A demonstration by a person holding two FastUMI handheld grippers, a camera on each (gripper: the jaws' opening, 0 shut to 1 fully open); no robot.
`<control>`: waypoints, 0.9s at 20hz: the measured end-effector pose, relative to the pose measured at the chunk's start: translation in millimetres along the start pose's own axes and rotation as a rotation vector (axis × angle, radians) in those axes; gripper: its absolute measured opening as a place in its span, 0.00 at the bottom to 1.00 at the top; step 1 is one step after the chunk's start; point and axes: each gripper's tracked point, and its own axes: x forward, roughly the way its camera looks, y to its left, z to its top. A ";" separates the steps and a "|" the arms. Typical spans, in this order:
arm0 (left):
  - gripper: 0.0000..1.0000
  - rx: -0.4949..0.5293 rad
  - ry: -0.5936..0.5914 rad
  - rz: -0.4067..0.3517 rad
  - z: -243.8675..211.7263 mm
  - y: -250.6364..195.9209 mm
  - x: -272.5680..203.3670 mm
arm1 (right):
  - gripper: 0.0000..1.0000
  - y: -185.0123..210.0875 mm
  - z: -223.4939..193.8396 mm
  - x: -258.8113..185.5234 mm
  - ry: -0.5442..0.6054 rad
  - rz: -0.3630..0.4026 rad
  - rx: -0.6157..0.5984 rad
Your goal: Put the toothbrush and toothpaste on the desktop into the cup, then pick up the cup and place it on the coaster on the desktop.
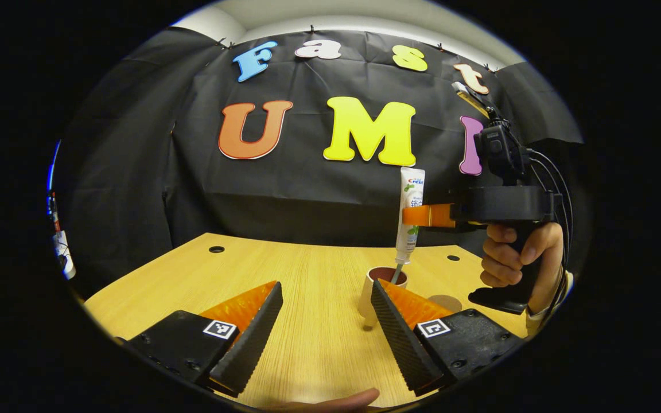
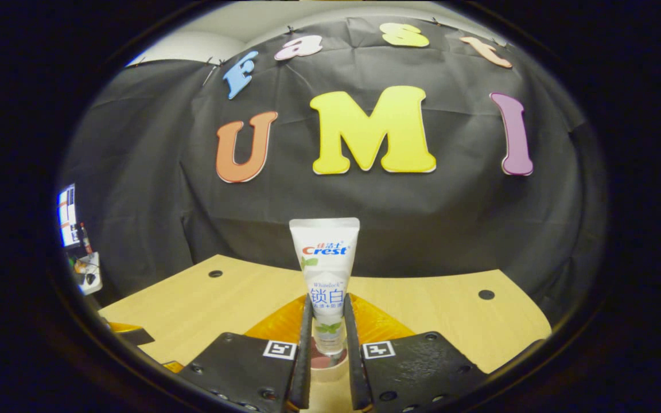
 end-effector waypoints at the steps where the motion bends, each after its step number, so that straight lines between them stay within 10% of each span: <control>1: 0.98 -0.005 0.008 0.000 -2.6 1.7 2.0 | 0.27 1.5 -2.3 2.8 0.005 -0.001 -0.007; 18: 0.98 -0.011 0.079 -0.041 -18.9 -19.1 14.7 | 0.98 -31.1 28.4 -49.0 -0.063 -0.021 0.038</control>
